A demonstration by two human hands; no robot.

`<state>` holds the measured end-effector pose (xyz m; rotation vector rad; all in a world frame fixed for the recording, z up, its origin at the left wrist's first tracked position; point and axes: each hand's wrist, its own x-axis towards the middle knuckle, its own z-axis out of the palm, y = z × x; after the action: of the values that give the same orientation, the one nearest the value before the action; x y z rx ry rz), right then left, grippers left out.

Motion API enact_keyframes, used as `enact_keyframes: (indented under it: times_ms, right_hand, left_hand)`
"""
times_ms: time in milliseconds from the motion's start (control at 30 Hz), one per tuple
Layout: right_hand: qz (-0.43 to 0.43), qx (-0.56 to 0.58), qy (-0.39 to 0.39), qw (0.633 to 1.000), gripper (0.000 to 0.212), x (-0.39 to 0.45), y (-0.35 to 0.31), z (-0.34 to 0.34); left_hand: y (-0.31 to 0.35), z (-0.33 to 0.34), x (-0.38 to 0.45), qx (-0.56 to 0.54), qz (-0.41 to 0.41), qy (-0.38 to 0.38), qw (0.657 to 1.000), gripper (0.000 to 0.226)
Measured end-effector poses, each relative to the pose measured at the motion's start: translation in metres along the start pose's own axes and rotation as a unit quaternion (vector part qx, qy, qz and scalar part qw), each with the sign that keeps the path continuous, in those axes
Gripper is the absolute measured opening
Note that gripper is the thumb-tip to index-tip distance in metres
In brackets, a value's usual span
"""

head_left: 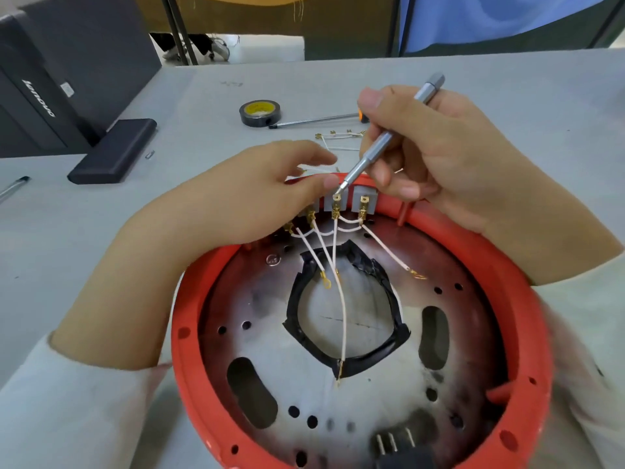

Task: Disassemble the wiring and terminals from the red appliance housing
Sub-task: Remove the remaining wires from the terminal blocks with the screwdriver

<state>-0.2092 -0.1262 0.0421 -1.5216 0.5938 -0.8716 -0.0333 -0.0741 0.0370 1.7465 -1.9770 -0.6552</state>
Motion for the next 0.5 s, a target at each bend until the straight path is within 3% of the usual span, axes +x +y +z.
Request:
enact_keyframes:
  times_ms: [133,300,500]
  right_hand:
    - [-0.029,0.024,0.011,0.999,0.031,-0.003,-0.004,-0.004]
    - [-0.04,-0.01,0.02,0.999,0.028,-0.008,-0.007,-0.013]
    - [-0.043,0.01,-0.025,0.999,0.025,-0.011,-0.01,-0.016]
  left_hand:
    - [0.0,0.003,0.006,0.006,0.051,-0.015,0.999,0.019]
    - [-0.008,0.005,0.01,0.0,0.036,0.013,0.999,0.025]
    - [-0.011,0.006,0.009,-0.017,0.022,0.038,0.999,0.023]
